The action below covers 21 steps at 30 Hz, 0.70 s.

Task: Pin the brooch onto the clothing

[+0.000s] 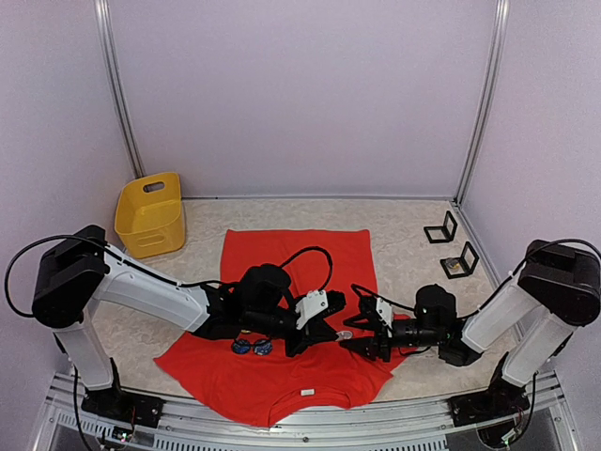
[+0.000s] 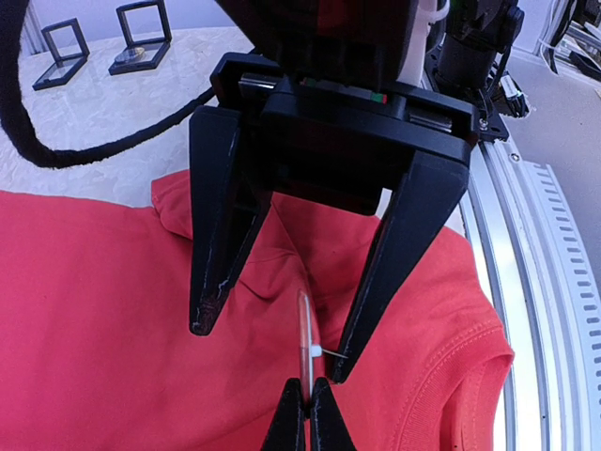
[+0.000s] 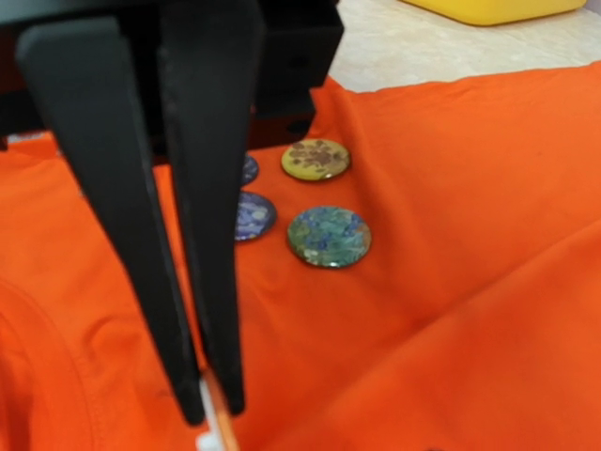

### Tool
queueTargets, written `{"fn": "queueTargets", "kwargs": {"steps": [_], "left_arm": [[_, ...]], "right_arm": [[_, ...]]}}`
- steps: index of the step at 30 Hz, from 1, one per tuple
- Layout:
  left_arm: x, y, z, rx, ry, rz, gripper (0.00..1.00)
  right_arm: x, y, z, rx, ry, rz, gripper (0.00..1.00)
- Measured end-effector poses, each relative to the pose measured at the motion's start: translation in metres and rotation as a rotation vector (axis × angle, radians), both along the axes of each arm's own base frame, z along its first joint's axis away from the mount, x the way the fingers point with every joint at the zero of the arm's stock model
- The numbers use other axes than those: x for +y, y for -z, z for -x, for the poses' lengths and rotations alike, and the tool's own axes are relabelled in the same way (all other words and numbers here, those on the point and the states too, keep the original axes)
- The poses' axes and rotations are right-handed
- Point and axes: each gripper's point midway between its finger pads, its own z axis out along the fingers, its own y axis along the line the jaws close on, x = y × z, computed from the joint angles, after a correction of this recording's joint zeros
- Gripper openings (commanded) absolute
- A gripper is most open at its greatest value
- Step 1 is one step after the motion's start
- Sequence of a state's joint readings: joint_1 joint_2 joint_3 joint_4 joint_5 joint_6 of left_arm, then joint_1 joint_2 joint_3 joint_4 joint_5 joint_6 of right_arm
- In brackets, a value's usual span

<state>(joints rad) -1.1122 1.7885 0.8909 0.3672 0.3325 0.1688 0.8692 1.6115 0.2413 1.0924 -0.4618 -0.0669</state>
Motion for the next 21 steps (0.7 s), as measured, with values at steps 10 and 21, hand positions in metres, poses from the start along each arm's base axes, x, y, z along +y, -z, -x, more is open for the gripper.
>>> {"fn": "queueTargets", "kwargs": {"steps": [10, 21], "left_arm": [[0.0, 0.0, -0.0005, -0.002, -0.002, 0.0, 0.0], [-0.0008, 0.0015, -0.0018, -0.066, -0.007, -0.016, 0.0]], "right_arm": [[0.0017, -0.0005, -0.0011, -0.002, 0.0, 0.0, 0.32], [0.0022, 0.0025, -0.0023, 0.049, 0.009, 0.011, 0.24]]}}
